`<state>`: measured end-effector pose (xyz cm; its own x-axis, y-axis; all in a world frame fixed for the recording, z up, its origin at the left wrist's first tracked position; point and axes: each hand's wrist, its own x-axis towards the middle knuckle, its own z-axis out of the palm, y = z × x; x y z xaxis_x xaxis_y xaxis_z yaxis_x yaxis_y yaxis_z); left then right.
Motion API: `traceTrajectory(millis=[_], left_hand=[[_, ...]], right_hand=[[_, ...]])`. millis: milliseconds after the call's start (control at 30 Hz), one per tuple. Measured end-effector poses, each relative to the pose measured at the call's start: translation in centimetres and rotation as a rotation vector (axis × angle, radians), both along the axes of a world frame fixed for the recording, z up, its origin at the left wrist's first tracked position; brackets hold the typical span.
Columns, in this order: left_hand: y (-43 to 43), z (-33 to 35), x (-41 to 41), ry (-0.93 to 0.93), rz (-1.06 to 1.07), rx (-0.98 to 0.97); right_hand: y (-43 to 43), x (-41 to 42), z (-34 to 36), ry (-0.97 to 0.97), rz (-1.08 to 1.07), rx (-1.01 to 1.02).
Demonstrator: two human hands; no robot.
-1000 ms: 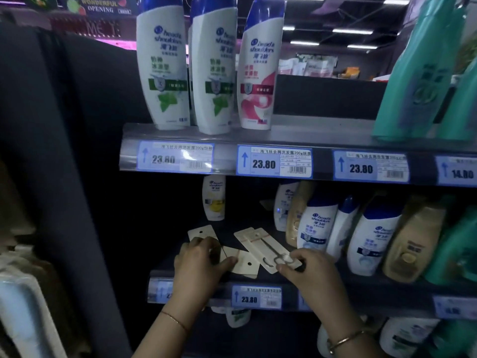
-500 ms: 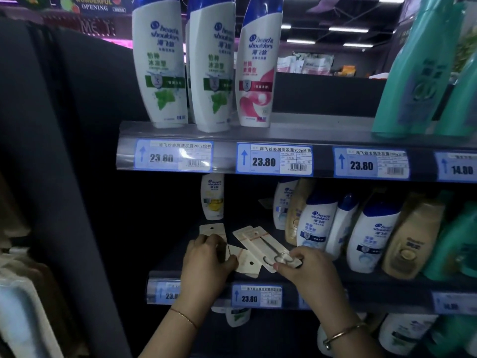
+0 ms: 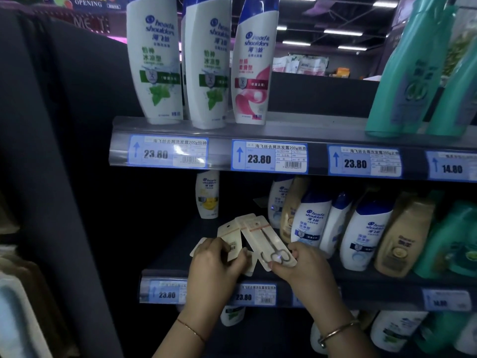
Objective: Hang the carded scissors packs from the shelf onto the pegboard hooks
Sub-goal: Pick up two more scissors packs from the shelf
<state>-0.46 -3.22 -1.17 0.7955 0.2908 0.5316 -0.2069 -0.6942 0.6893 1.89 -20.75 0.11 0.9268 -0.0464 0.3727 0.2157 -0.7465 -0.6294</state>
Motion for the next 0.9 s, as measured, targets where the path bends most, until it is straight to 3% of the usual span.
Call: traceTrajectory(millis=[667,900], left_hand=[[1.0,0.4,-0.5,-0.054,0.064,0.044],[1.6,-0.2,-0.4,-0.042,0.064,-0.09]], right_hand=[[0.3,0.2,0.5,0.079,0.031,-0.064],[0.5,0.5,0.5,0.156,0.003,-0.076]])
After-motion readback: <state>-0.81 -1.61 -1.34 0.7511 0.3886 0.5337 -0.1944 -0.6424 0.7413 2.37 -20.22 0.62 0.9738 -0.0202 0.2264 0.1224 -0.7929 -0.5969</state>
